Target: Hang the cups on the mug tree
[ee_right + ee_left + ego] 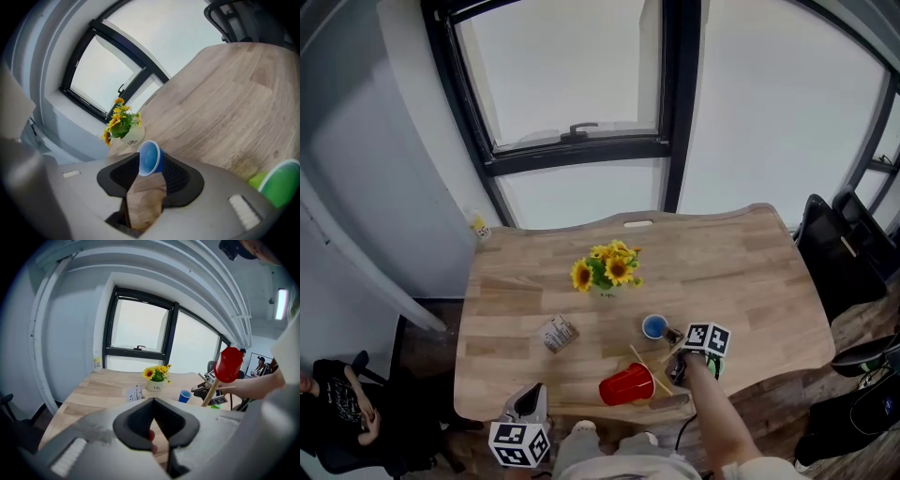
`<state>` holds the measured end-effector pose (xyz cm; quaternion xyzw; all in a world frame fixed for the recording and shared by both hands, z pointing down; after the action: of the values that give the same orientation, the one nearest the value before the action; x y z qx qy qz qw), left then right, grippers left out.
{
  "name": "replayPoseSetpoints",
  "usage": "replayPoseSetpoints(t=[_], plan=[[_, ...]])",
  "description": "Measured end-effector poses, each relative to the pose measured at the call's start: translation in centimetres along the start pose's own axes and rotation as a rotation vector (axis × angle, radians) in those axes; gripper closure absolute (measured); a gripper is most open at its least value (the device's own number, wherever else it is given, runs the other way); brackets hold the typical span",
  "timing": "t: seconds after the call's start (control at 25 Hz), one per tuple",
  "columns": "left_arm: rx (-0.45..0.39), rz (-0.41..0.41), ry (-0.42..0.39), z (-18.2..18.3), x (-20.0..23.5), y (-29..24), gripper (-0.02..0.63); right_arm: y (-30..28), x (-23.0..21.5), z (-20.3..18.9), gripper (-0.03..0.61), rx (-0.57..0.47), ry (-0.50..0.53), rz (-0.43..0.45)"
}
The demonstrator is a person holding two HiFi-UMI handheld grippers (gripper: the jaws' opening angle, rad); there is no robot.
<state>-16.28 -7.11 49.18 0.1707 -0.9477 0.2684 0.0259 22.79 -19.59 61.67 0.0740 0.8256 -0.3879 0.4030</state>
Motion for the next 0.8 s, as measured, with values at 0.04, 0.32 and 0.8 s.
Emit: replayPoseSetpoints(t=[0.04, 0.32, 0.8], plan=[[-0.004, 0.002, 0.001, 0.1, 0.0, 0.2, 0.615, -0.2, -0.1, 0.0, 0.423, 0.001, -0.002, -0.01], [-0.026, 0.02, 0.013, 0.4, 0.5, 0.9, 0.615, -1.2, -0.7, -0.3, 0.429, 0.01, -0.031, -0.034], [-0.017, 0.023, 0.032, -0.1, 0.6, 1.1, 0.615, -1.7, -1.0, -0.7, 0.553, 0.044, -0.086, -0.019]])
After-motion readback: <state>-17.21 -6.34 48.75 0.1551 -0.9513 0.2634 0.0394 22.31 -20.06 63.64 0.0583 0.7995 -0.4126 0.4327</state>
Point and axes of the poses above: the fingertips, and each gripper's own axes: y backward along the fingers, x to its left, z out of its top, the point moved 7 cm from there along y, backward along the fingers, and after that the axes turned 3 degrees about z, right-handed, at the moved point
